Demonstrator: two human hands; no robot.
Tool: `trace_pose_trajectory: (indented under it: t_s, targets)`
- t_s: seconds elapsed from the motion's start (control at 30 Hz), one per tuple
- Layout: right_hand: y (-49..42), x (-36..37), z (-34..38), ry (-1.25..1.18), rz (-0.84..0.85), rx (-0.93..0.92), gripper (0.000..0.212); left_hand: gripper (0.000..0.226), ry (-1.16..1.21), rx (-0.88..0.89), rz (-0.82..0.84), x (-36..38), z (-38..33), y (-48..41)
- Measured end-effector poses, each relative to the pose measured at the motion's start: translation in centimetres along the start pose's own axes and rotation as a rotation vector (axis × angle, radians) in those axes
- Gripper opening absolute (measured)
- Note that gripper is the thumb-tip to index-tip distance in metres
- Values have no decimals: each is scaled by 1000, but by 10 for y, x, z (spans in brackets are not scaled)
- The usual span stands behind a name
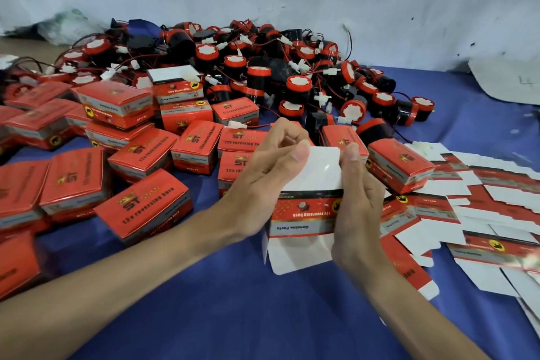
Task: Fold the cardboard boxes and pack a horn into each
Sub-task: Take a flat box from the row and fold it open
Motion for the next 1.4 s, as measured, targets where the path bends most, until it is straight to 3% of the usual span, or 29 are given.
trace_pose_trajectory:
  t_s: [0.1,0.2,0.3,0.4,0.53,0.63,0.77,0.83,1.03,1.17,1.27,1.37,1.4]
  targets:
    - [4,5,17,50,49,-140,56,23,-30,43,22,2,-8,1]
    - [6,11,32,81,90,-275,32,26,-42,66,5,-1,-10,-1]
    - [6,9,32,143,65,-297,28,16,-29,52,-62,-9,-6,-4]
    - [6,8,31,194,46,-277,29,3,129,-57,-93,-14,6,-5]
    - [7,4,30,174,20,-278,29,32,173,-87,-271,-20,11,0]
    - [6,1,30,147,-11,-284,32,53,13,58,-386,-22,2,8]
    - [2,-8,41,169,-111,-349,34,24,-244,271,-250,0,-15,19]
    - [2,-10,46,175,-120,-384,31,28,-308,304,-209,8,-14,22]
    - [11,-6,63,200,-117,-555,21,18,-305,339,-213,-2,-19,13]
    - [17,-3,64,263,-94,-599,25,35,-388,421,-193,0,-19,15]
    - [15,1,62,262,-67,-598,20,51,-438,496,-216,0,-20,19]
    - [12,4,56,137,20,-534,3,44,-433,560,-285,-8,-21,21]
    - [10,5,51,101,58,-482,8,37,-395,568,-305,-13,-21,21]
Point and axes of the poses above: each hand's wrist, its own y-axis away from the middle knuckle, its own x-axis out of the palm, z = x × y, the point moved 8 cm from there along -y, towards the middle knuckle, and after that the axes turned 6 degrees about -x, right-handed, at the moved point
